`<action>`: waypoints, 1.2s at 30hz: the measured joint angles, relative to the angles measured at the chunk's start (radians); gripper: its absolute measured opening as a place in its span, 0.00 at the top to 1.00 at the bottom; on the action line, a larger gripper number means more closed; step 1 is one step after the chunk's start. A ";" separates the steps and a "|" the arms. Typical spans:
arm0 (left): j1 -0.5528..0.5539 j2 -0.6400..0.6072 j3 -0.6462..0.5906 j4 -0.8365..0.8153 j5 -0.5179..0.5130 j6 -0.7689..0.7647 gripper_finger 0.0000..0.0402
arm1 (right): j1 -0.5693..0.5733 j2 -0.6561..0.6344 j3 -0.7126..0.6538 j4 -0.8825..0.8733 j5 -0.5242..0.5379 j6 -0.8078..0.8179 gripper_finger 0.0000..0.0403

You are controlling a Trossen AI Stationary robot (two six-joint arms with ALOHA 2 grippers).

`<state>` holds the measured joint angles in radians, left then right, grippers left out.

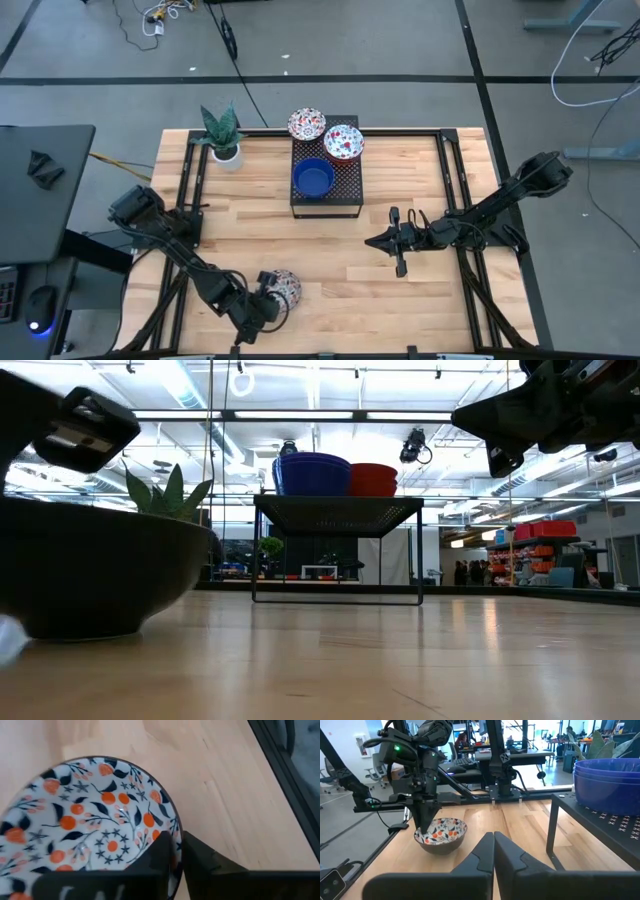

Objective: Pick & Place Mini bowls
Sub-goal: Stack the orange patterned bowl on top of the other orange patterned bowls on the shelf

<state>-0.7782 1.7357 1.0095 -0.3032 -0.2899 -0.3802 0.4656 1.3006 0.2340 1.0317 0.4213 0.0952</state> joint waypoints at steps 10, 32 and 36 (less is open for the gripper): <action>0.047 -0.009 0.220 -0.243 -0.053 0.003 0.97 | 0.000 0.000 0.000 0.000 0.000 0.000 0.98; 0.647 -0.021 0.878 -0.873 -0.327 0.448 0.97 | 0.000 0.000 0.000 -0.001 0.000 0.006 0.98; 0.856 -0.022 0.878 -0.784 -0.277 0.549 0.97 | 0.000 0.000 0.000 0.005 0.000 0.017 0.98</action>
<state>0.0779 1.7138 1.8872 -1.0873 -0.5668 0.1689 0.4656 1.3006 0.2340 1.0367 0.4217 0.1120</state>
